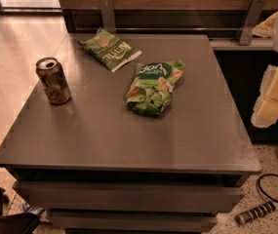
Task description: Pick orange can
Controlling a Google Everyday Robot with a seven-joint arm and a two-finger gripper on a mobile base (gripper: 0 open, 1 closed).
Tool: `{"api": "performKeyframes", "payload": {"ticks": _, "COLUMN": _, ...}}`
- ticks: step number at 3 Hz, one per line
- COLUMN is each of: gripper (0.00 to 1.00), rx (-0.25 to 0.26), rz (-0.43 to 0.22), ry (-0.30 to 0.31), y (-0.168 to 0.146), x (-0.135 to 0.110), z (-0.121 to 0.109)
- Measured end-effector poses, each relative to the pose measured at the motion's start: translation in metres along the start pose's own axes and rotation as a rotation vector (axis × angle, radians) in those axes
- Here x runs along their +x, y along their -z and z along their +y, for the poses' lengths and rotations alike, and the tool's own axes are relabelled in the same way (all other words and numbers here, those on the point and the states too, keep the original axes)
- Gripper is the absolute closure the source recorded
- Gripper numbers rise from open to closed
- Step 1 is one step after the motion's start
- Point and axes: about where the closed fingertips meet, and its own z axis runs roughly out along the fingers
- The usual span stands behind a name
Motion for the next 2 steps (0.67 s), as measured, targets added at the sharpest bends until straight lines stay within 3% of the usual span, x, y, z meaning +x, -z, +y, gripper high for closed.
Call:
{"api": "performKeyframes", "payload": {"ticks": 1, "gripper": 0.0, "rx": 0.0, "rz": 0.0, "ry": 0.0, "y": 0.0, "x": 0.0, "z": 0.0}}
{"api": "performKeyframes", "payload": {"ticks": 2, "gripper": 0.0, "rx": 0.013, "rz": -0.043, "ry": -0.038, "y": -0.005, "x": -0.011, "z": -0.005}}
